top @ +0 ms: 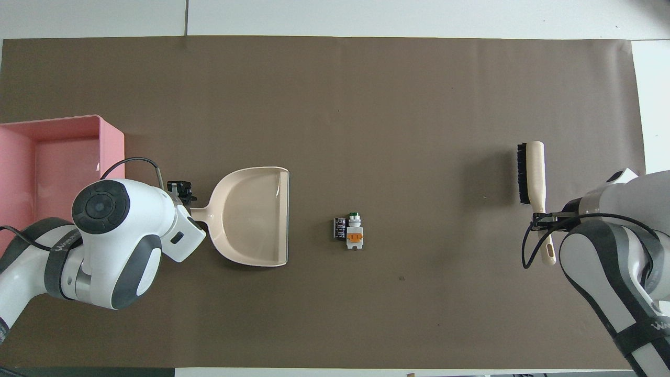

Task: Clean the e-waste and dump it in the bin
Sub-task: 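Slide the dustpan toward the component while the right gripper lifts the brush, then sweep the component into the dustpan with the brush in the right gripper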

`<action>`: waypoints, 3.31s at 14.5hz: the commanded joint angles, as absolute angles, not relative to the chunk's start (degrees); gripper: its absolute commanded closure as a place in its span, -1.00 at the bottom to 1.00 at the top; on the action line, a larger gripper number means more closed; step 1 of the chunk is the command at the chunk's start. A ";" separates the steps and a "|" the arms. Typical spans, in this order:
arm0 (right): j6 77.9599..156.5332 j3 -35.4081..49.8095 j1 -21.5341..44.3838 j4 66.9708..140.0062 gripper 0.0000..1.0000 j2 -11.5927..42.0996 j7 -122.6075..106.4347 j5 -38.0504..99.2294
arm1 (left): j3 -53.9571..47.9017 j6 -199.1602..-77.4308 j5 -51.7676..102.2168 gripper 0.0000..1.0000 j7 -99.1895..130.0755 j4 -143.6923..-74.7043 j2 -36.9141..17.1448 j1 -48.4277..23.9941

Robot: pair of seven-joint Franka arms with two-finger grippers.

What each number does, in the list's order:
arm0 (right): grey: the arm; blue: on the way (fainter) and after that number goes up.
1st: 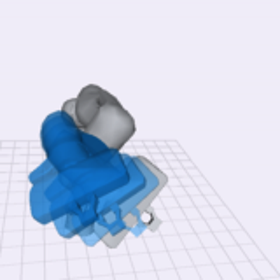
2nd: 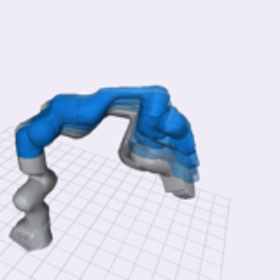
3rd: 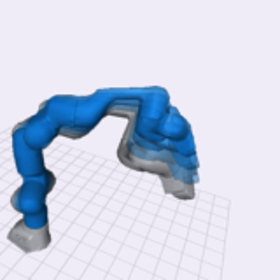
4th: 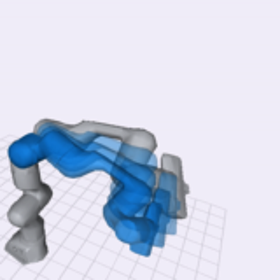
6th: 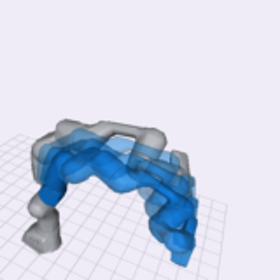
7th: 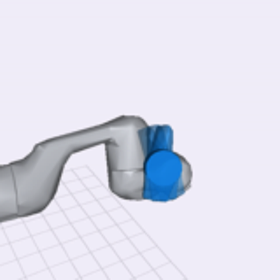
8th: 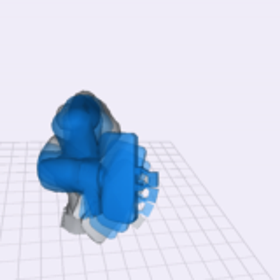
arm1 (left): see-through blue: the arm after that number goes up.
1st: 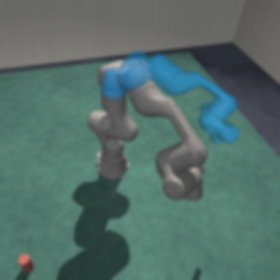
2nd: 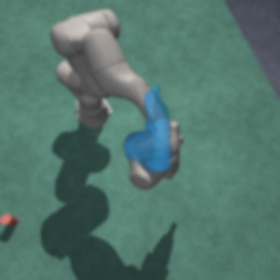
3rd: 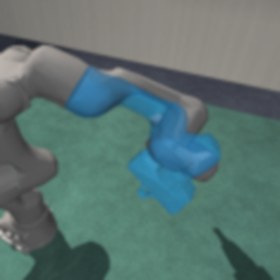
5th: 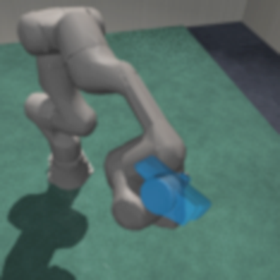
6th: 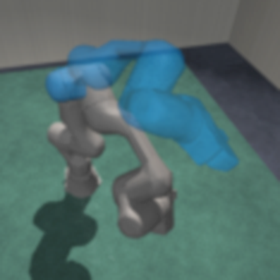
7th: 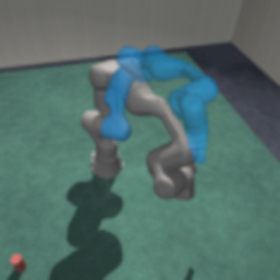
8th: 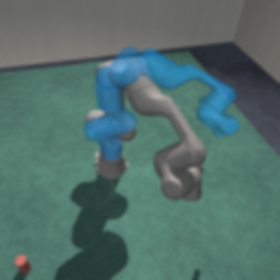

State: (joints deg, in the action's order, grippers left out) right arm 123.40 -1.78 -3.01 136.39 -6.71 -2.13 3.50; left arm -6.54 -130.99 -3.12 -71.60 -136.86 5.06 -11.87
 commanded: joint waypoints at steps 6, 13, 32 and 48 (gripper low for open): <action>117.26 -0.88 19.92 133.42 1.00 -7.64 27.03 3.43 | -6.15 -135.44 -4.04 -0.75 -68.55 -139.92 6.15 -13.18; 115.75 -0.70 32.77 135.26 1.00 -8.62 42.79 3.43 | -6.15 -134.65 -4.04 0.56 -68.29 -139.84 6.15 -13.01; 122.60 0.61 43.77 124.99 1.00 8.60 43.51 7.91 | -6.59 -119.88 -12.56 1.00 -54.33 -126.57 0.80 -21.61; 129.47 2.81 44.03 113.55 1.00 14.33 29.44 31.65 | -6.86 -129.71 -16.26 1.00 -56.16 -132.97 1.05 -19.87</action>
State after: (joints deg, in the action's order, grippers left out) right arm 130.37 2.60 44.00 114.90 13.71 29.82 30.78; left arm -6.66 -126.55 -15.14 -54.94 -131.34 0.66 -21.38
